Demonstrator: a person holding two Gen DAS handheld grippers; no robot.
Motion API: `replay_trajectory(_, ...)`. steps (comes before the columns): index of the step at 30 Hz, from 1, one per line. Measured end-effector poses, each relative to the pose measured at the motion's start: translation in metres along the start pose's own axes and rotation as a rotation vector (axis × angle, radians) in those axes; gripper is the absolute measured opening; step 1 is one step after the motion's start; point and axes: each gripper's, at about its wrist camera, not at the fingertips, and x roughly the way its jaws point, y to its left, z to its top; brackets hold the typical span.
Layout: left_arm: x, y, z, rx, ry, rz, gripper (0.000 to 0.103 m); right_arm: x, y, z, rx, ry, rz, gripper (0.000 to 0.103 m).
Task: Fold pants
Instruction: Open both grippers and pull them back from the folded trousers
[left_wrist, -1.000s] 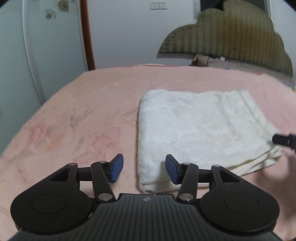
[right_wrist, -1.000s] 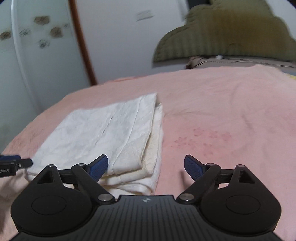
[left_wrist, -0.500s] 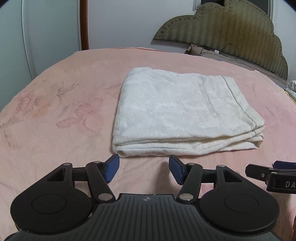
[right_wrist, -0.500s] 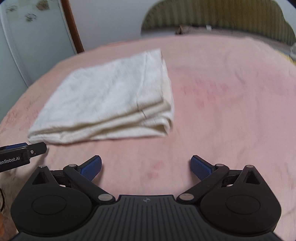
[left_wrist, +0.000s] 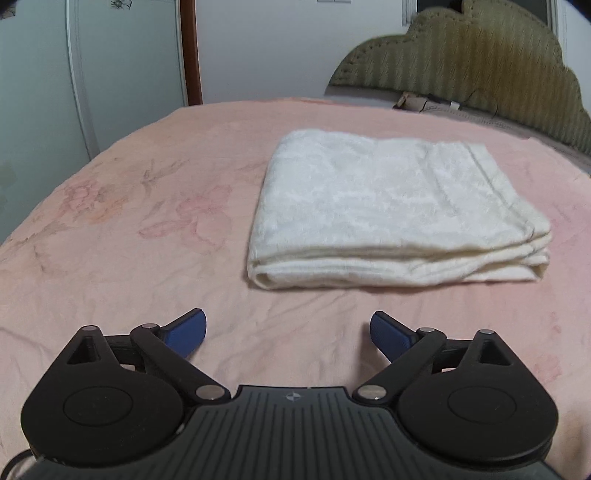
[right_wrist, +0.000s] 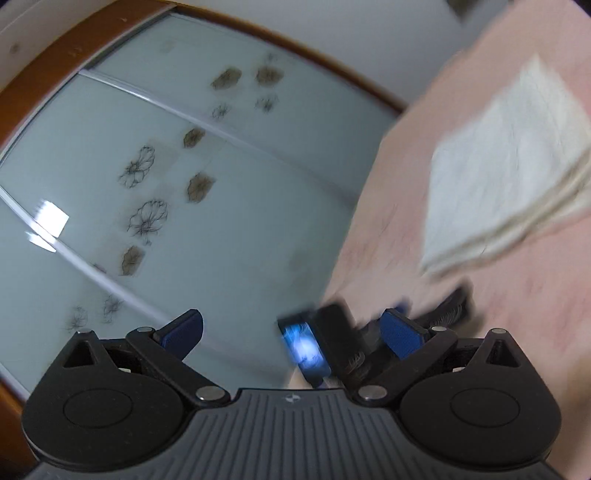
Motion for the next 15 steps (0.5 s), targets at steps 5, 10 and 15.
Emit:
replay_trajectory(5, 0.002, -0.009, -0.010, 0.057, -0.050, 0.056, 0.103, 0.048, -0.017, -0.015, -0.284, -0.068, -0.724, 0.103)
replay_trajectory(10, 0.001, -0.012, -0.012, 0.079, -0.066, 0.072, 0.103, 0.070, -0.057, -0.028, -0.303, -0.039, -0.770, 0.103)
replay_trajectory(15, -0.003, -0.009, -0.013, 0.088, -0.085, 0.099, 0.103, 0.073, -0.075, -0.034, -0.398, -0.033, -0.905, 0.103)
